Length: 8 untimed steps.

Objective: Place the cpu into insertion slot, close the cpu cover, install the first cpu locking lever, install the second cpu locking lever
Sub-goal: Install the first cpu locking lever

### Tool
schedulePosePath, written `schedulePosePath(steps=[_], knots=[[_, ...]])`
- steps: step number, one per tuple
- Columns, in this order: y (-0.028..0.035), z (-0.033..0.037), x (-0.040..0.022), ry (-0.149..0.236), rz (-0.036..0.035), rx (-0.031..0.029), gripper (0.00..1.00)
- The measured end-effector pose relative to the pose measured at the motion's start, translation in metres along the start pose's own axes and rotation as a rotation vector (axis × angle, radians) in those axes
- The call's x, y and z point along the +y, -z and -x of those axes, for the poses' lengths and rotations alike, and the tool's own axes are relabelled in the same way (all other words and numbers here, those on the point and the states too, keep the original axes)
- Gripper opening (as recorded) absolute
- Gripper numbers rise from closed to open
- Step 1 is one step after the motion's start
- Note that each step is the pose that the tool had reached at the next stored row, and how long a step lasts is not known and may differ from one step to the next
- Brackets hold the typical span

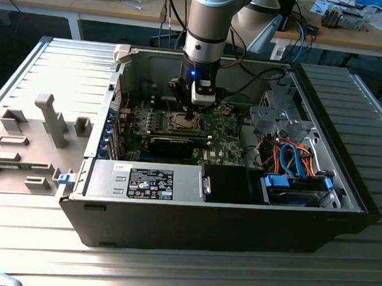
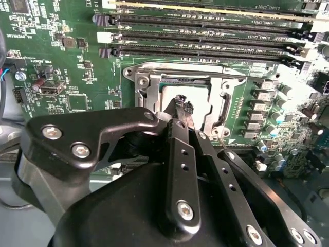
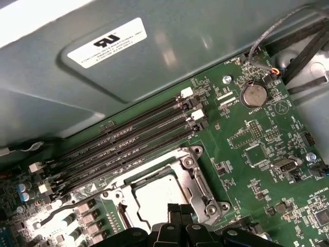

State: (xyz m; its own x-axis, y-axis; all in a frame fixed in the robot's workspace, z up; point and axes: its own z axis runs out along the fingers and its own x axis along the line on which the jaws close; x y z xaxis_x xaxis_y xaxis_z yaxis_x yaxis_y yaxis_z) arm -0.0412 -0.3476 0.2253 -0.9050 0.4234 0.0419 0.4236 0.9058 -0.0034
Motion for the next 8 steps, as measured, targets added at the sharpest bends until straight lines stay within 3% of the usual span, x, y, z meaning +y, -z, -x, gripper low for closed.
schedulePosePath(steps=[8], knots=[[0.0000, 0.0000, 0.0000, 0.028, -0.0012, -0.0001, 0.11]])
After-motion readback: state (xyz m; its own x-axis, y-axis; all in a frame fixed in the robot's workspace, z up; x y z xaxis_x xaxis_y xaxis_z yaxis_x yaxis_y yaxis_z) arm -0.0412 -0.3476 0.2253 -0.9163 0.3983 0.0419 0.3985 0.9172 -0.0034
